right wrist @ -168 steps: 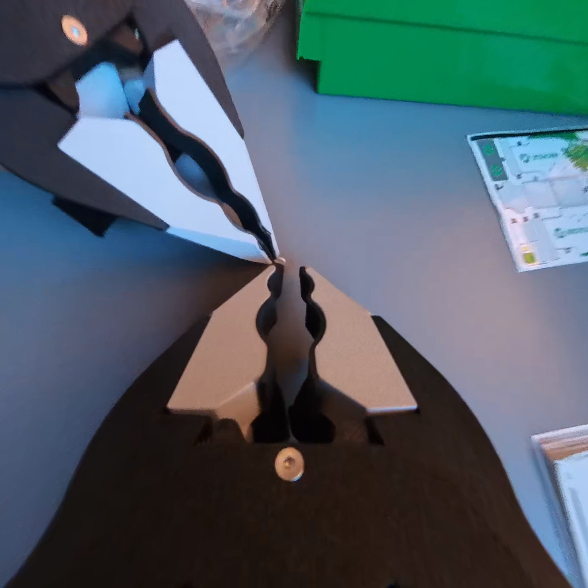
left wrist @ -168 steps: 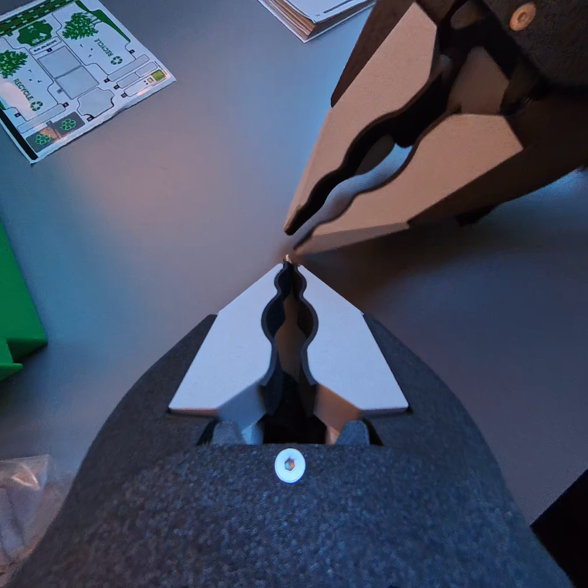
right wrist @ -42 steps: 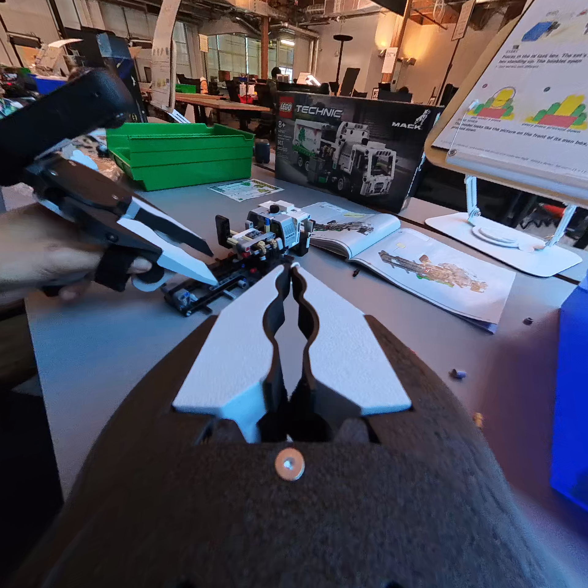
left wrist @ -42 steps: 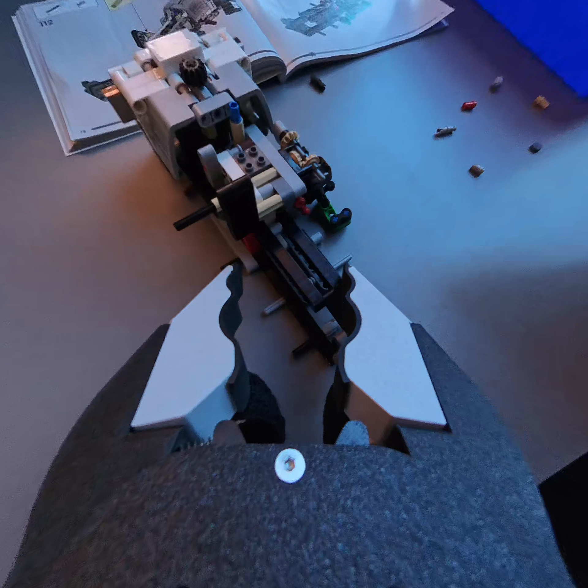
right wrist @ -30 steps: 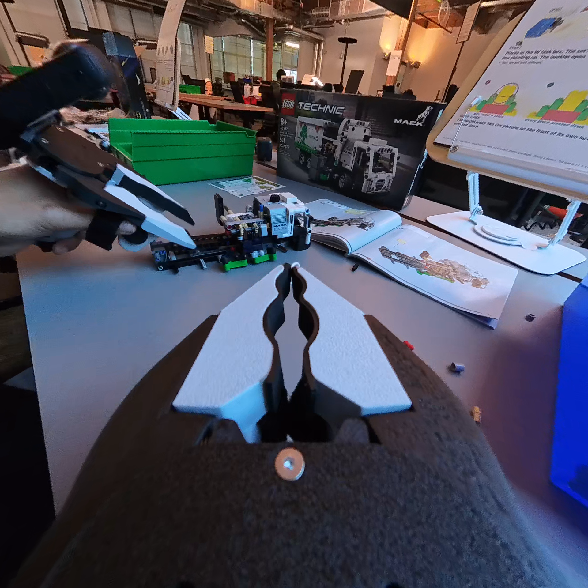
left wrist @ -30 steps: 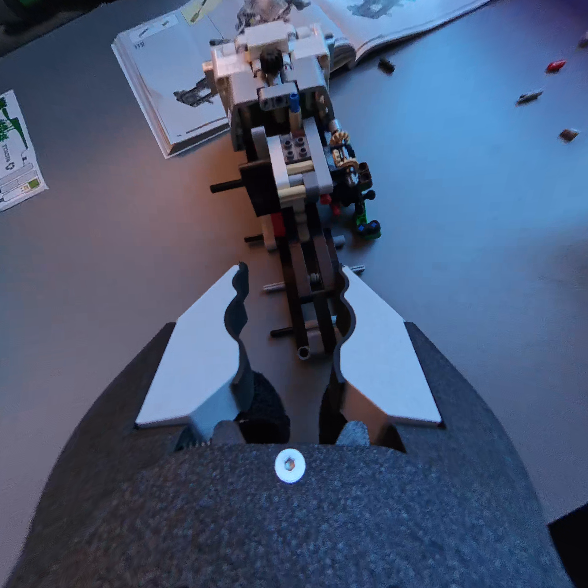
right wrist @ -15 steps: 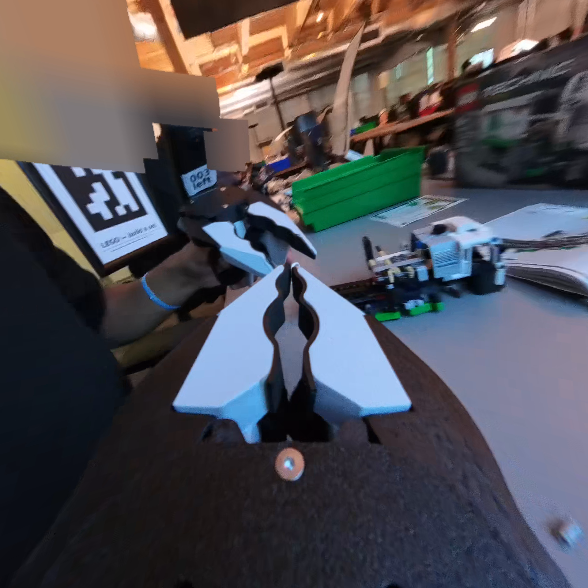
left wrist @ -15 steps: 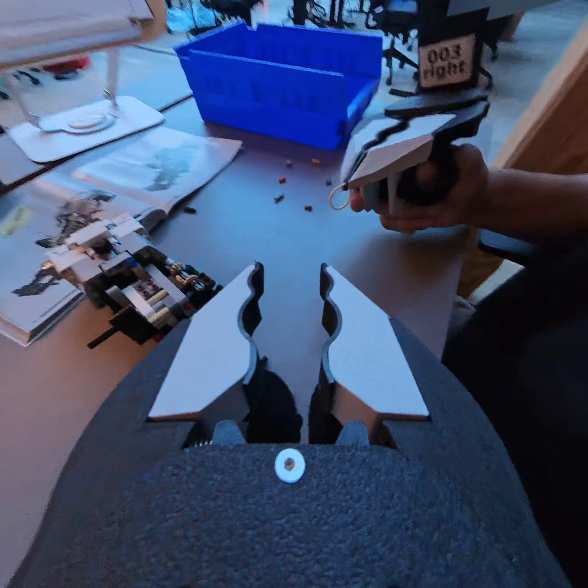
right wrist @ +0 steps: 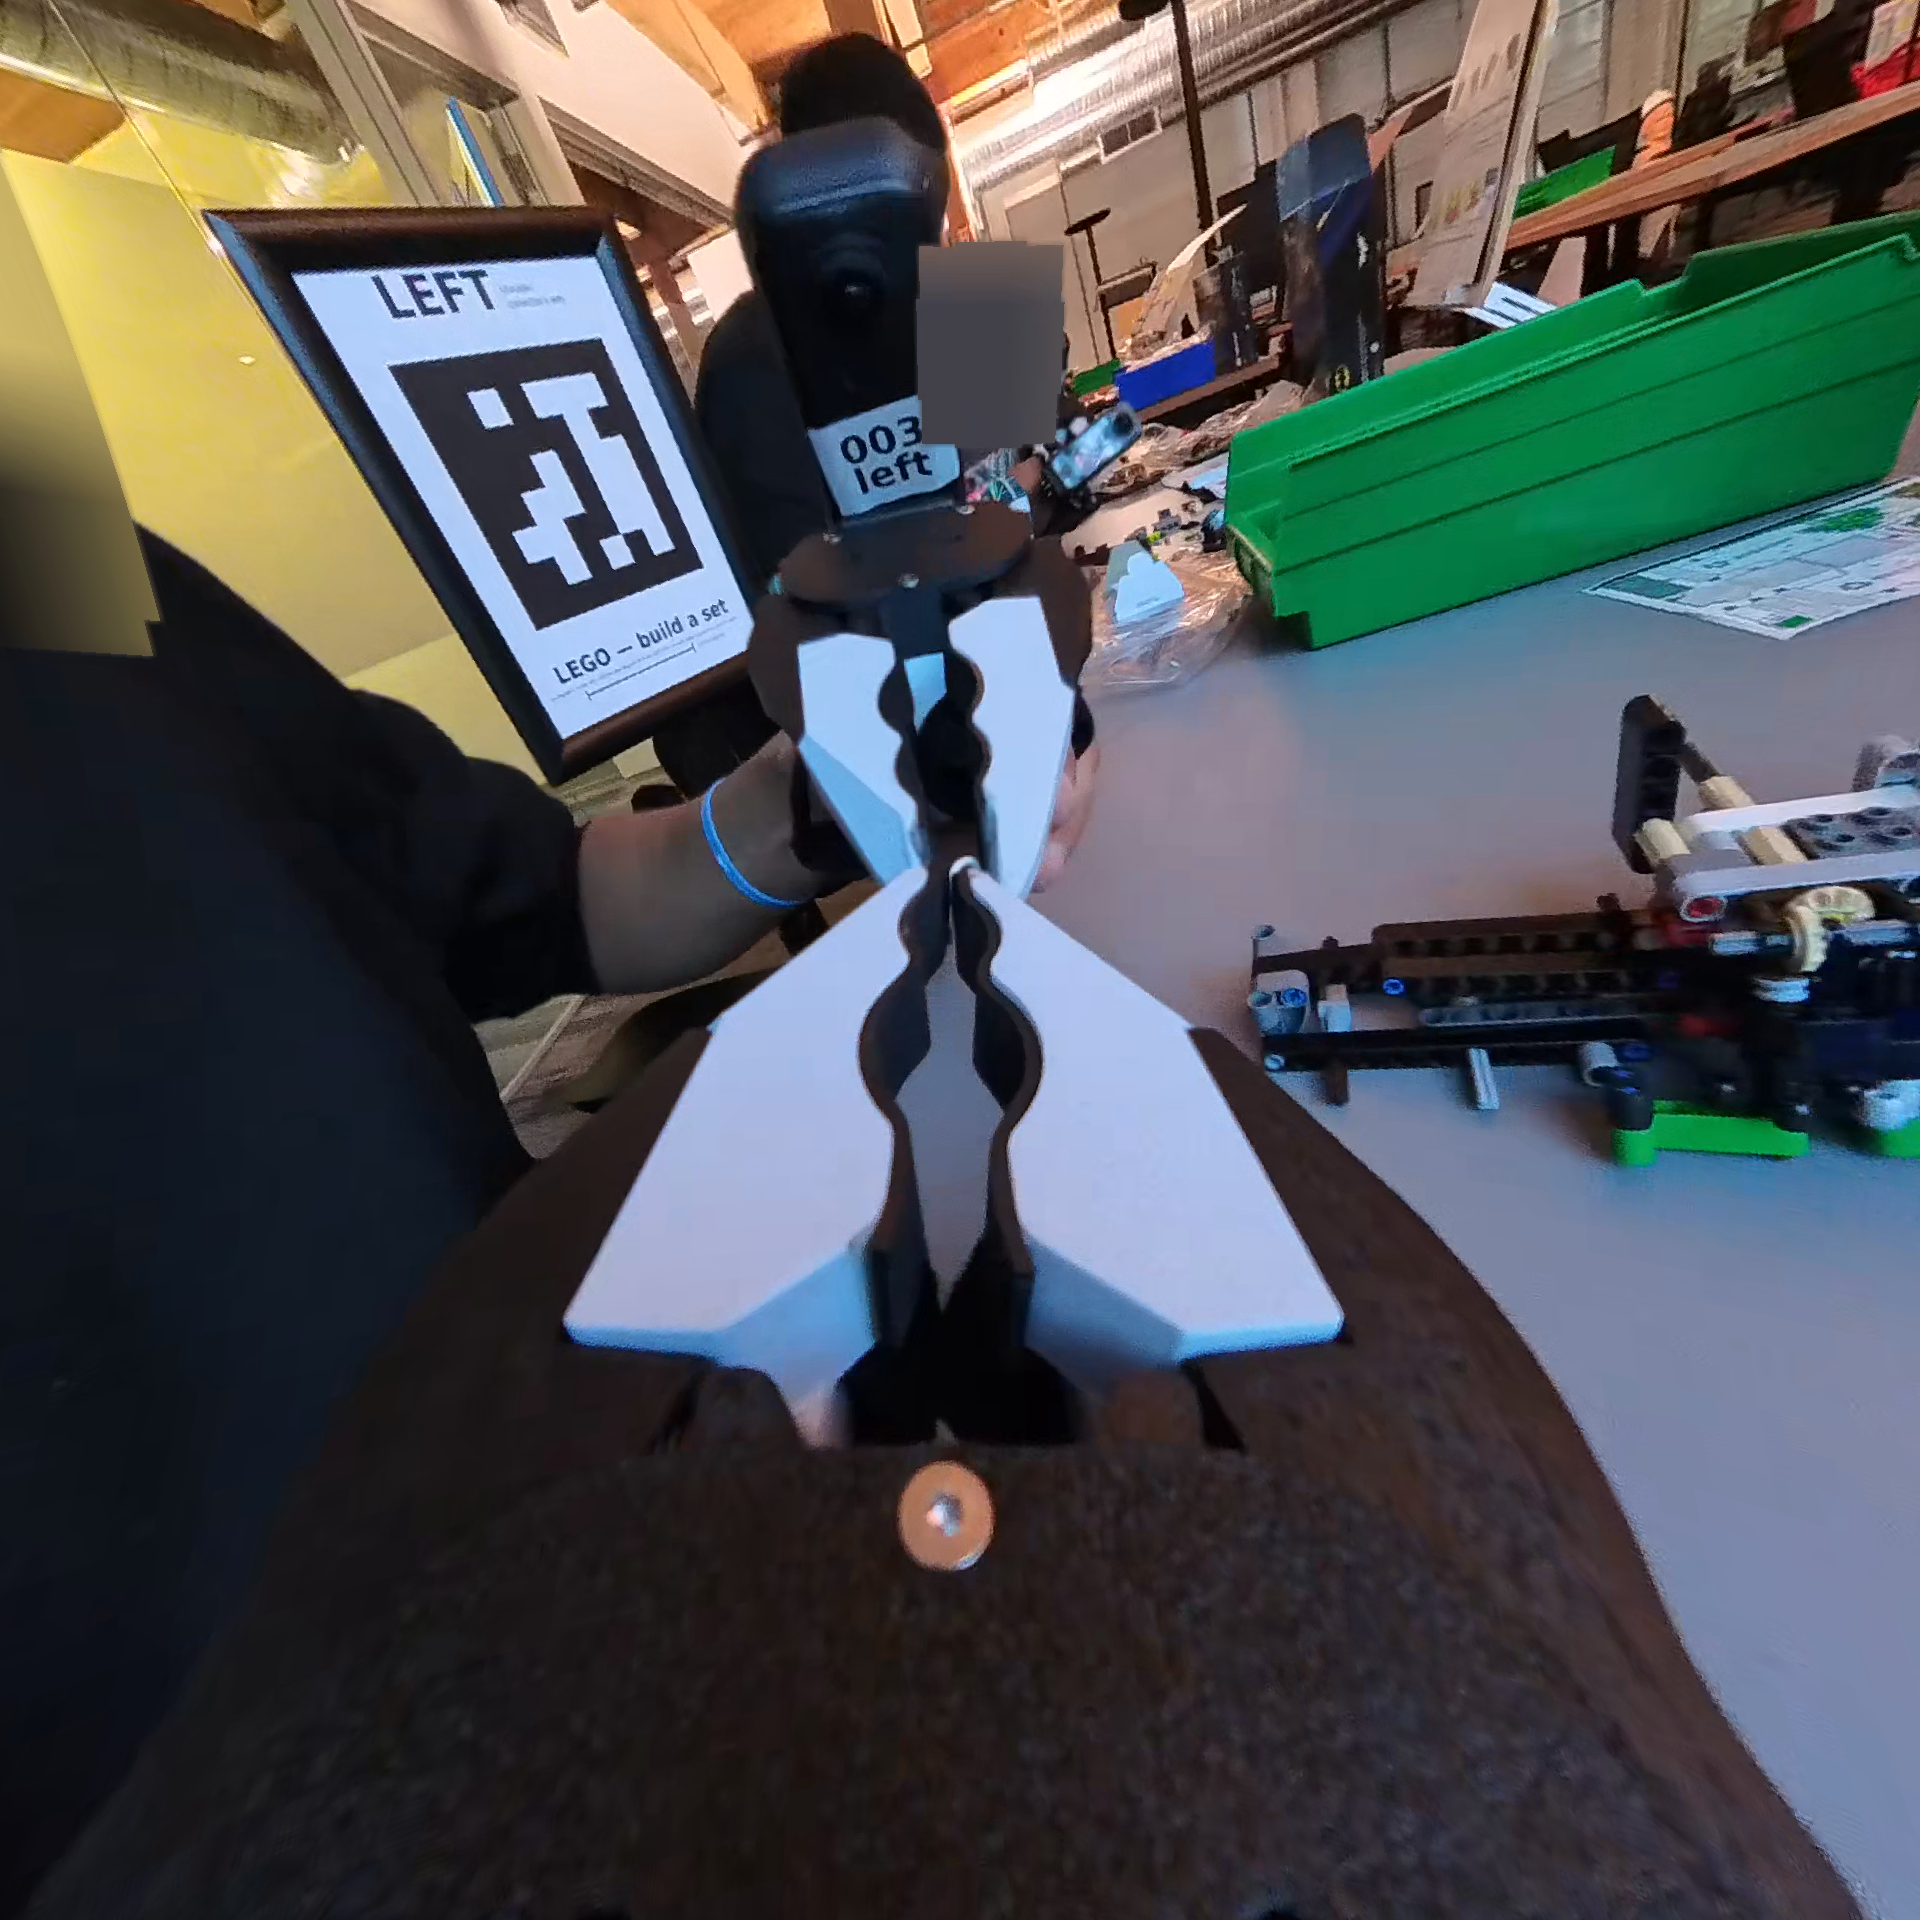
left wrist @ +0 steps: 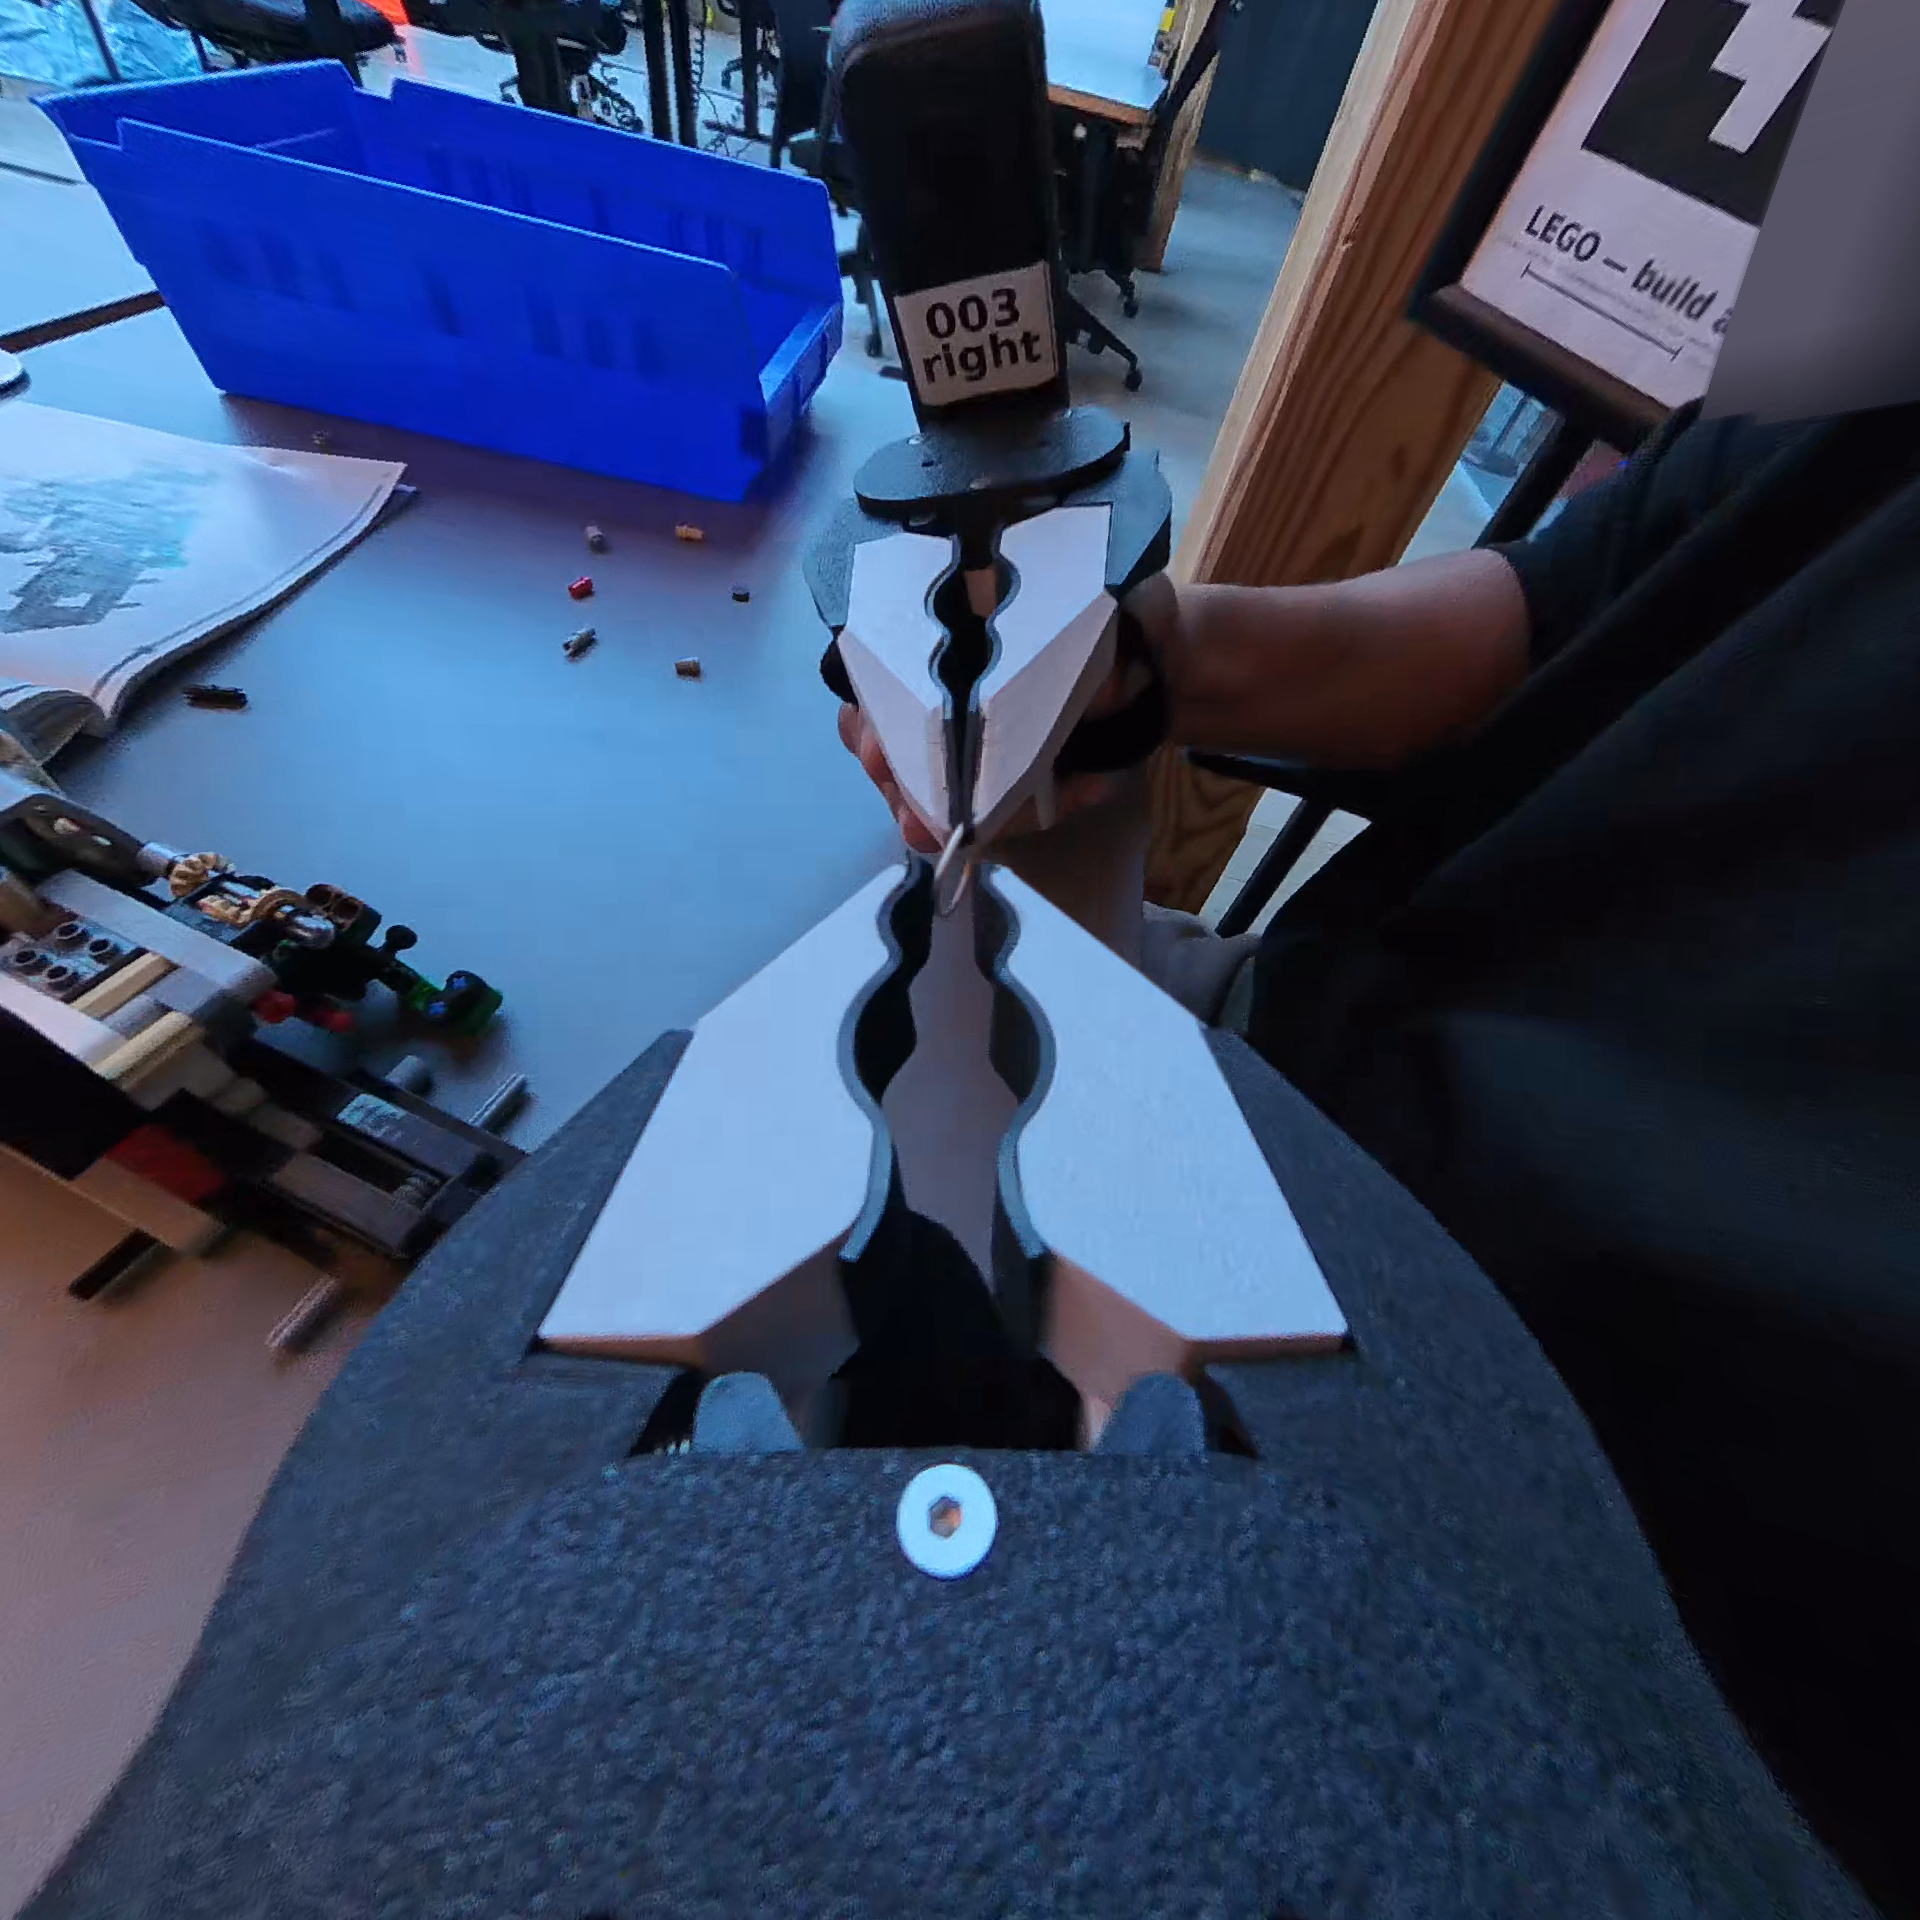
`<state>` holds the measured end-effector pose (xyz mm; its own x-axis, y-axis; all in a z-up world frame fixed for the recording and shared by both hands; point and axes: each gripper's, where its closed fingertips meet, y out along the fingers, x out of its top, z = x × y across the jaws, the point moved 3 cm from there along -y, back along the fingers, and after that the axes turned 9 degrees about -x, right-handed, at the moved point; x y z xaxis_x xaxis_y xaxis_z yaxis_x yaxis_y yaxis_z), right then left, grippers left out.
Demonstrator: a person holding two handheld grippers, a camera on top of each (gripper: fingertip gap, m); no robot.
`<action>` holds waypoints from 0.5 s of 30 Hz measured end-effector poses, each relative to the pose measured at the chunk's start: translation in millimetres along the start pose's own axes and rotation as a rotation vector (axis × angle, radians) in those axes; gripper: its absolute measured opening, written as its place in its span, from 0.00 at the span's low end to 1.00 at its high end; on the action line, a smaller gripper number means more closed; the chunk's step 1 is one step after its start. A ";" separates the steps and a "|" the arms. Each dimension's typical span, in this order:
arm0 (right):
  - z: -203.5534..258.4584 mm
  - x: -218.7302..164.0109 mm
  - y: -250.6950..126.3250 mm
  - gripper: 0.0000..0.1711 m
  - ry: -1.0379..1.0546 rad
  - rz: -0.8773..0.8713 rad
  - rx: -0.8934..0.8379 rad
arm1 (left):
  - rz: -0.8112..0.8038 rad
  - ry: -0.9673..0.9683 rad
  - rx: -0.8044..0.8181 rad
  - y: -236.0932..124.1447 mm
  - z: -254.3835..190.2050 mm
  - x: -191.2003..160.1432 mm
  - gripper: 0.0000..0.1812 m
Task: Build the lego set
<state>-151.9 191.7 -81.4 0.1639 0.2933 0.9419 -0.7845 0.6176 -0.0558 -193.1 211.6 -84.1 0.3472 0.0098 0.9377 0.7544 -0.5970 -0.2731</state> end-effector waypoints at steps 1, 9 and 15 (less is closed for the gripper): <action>0.5 0.4 0.9 0.00 -0.002 -0.006 -0.005 | 0.001 0.009 0.010 -0.8 -0.8 -1.2 0.01; -12.4 -9.2 6.7 0.00 -0.073 0.047 -0.138 | -0.006 0.010 0.102 -12.5 8.1 -5.0 0.00; -29.6 -17.2 11.8 0.00 -0.077 0.140 -0.269 | 0.057 -0.018 0.173 -13.1 24.9 -15.3 0.00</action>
<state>-146.3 215.5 -108.0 0.0118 0.3394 0.9406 -0.6078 0.7494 -0.2628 -194.4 239.3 -100.2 0.4014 -0.0050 0.9159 0.8170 -0.4501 -0.3605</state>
